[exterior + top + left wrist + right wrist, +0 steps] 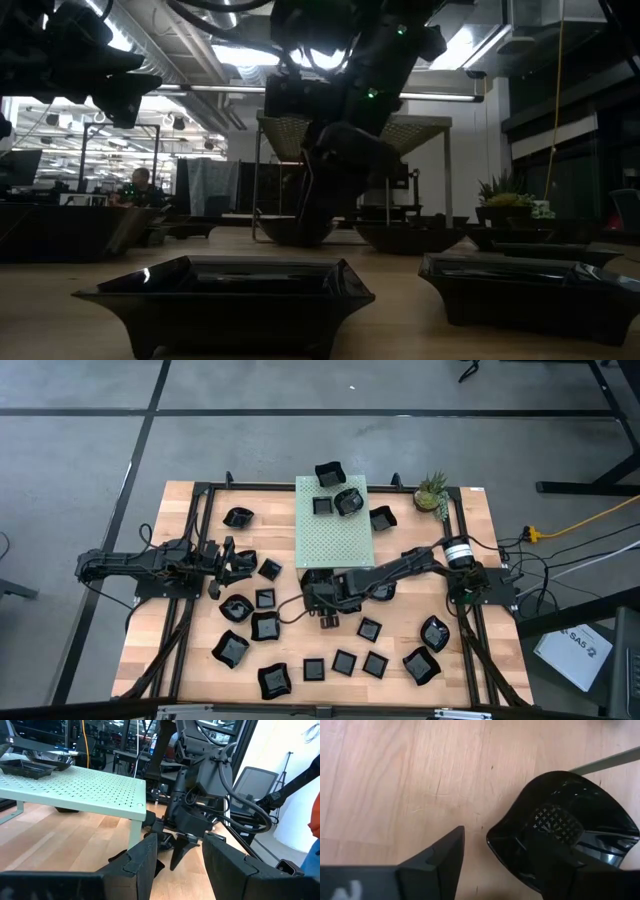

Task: Pick & Place Mini shaped plates
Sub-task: Adjust the black leaf shaped plate

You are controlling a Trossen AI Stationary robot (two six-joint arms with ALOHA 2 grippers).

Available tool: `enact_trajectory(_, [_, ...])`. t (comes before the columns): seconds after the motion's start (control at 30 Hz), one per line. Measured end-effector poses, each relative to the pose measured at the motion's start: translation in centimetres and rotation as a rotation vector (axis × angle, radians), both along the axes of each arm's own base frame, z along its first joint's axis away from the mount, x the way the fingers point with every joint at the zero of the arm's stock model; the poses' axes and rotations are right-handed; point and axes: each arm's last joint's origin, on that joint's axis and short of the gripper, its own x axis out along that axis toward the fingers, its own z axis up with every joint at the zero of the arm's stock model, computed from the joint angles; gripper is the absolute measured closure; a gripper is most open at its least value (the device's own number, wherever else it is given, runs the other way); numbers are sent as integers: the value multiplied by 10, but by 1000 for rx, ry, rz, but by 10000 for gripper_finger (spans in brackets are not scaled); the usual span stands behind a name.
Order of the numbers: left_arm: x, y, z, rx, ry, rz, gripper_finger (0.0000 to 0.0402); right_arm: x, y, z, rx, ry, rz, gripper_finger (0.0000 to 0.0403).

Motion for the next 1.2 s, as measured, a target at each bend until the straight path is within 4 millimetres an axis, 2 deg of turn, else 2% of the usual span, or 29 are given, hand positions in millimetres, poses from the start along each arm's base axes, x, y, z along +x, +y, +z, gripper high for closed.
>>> enact_trajectory(0.2, [0,0,0,0,0,-1,249,0,8,0,40,-3,31,199])
enact_trajectory(0.67, [0,0,0,0,0,0,249,8,22,7,406,-79,-4,238])
enact_trajectory(0.93, [0,0,0,0,0,0,249,10,42,15,659,-85,173,243])
enact_trajectory(1.07, [0,0,0,0,0,0,249,8,48,14,651,-76,118,243])
enact_trajectory(1.2, [0,0,0,0,0,0,249,7,46,12,517,-110,34,243])
